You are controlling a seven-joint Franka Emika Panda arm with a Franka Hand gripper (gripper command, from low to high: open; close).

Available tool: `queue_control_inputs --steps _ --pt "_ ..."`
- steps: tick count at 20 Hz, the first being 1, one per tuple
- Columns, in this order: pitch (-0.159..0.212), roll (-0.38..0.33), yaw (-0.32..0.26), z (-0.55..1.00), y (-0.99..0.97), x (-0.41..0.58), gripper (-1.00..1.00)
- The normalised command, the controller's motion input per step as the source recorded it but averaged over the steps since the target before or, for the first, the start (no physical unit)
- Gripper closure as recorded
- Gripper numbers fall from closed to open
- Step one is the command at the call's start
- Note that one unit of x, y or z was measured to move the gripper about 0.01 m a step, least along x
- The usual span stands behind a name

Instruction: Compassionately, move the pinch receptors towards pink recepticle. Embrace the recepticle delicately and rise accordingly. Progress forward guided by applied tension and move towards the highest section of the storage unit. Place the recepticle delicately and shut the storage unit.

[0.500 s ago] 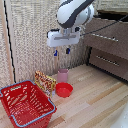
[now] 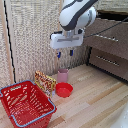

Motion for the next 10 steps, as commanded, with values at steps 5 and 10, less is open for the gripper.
queue_control_inputs --steps 5,10 --pt "-0.001 0.017 -0.108 -0.31 -0.72 -0.051 -1.0" --pt "-0.007 0.0 -0.033 -0.3 -0.17 0.121 -1.0"
